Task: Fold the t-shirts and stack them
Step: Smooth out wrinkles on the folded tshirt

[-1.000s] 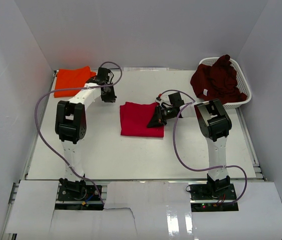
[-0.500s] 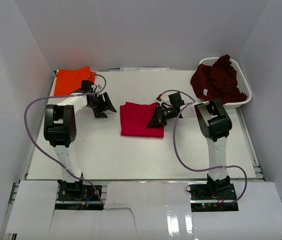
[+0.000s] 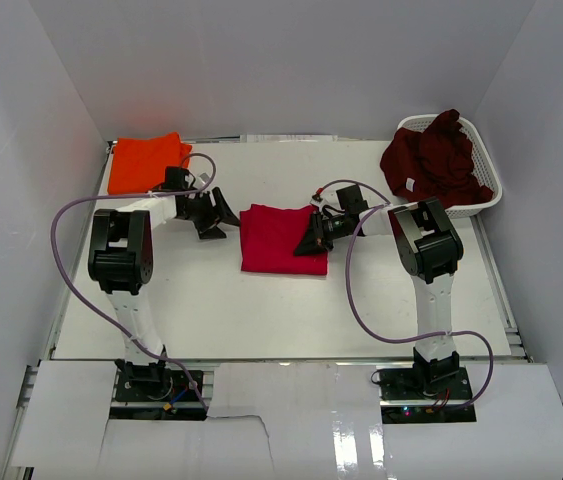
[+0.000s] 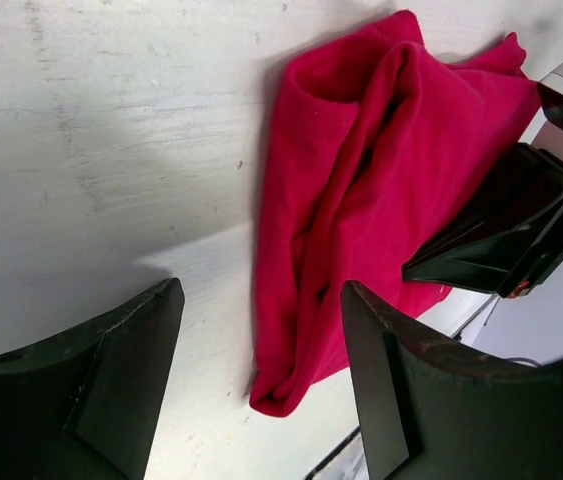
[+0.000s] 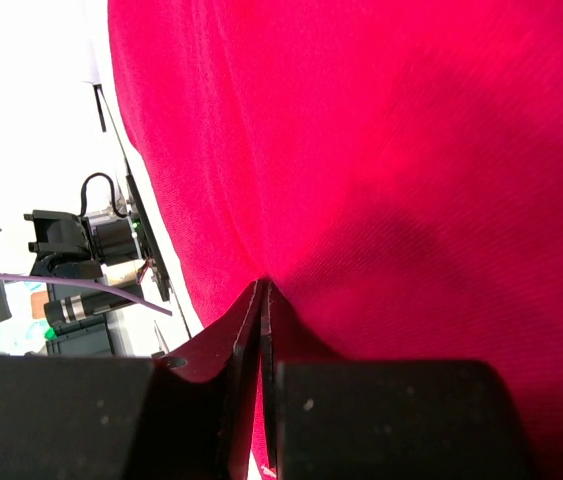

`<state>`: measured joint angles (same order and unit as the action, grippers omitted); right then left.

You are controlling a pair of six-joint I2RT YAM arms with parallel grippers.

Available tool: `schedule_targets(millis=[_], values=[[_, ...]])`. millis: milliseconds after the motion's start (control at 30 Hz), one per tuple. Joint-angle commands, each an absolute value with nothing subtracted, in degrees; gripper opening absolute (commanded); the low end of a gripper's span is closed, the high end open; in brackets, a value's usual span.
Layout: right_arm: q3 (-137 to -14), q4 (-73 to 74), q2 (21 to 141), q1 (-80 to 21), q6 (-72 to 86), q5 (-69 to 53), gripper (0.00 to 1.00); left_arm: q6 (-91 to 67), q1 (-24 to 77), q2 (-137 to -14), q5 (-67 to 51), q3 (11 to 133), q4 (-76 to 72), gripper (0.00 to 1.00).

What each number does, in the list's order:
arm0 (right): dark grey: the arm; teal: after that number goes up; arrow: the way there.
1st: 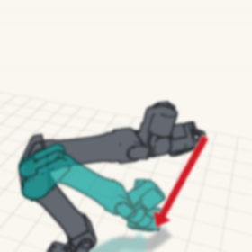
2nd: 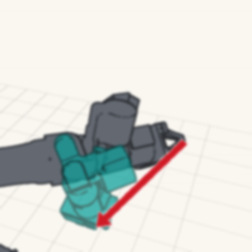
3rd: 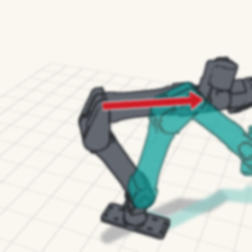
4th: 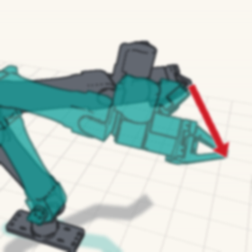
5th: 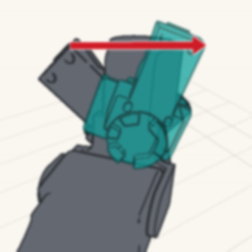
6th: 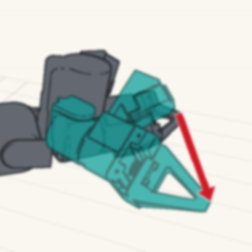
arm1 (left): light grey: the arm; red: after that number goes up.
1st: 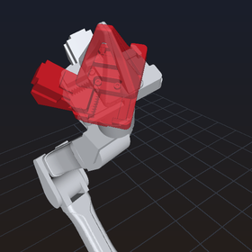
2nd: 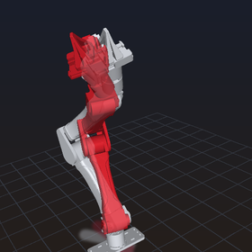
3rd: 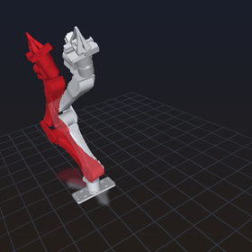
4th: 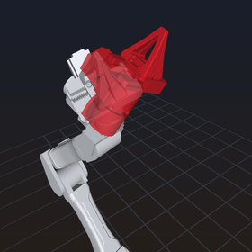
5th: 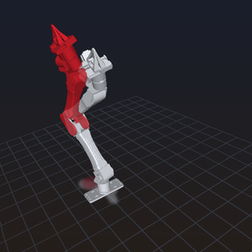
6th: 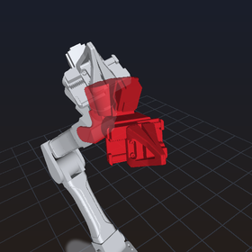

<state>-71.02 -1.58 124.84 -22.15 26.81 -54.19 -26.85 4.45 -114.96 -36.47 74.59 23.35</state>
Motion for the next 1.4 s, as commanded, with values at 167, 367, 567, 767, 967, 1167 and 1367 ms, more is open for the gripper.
schedule_targets(millis=[167,367,567,767,967,1167,1367], values=[[-68.9,2.5,125.5,-22.2,24.1,-48.3,0.08,-28.2,5.8,-111.5,-31.0,72.2,18.0,0.75],[-68.7,2.5,125.2,-22.2,24.0,-48.5,0.08,-29.9,8.2,-111.8,-27.8,71.4,15.0,0.75],[-68.6,2.4,125.4,-22.2,23.8,-48.6,0.08,-30.9,9.8,-112.7,-25.9,71.5,13.5,0.75],[-68.5,2.4,125.4,-22.2,23.7,-48.8,0.08,-30.9,11.2,-114.2,-24.2,72.4,13.5,0.75],[-68.4,2.4,125.4,-22.1,23.6,-48.8,0.08,-30.7,13.6,-116.3,-23.0,73.8,13.5,0.75],[-68.2,2.5,125.3,-22.1,23.6,-48.8,0.08,-30.9,14.6,-116.8,-23.2,74.5,13.5,0.74],[-68.1,2.4,125.3,-22.1,23.5,-48.8,0.08,-30.5,14.6,-116.5,-22.6,74.2,13.6,0.65]])
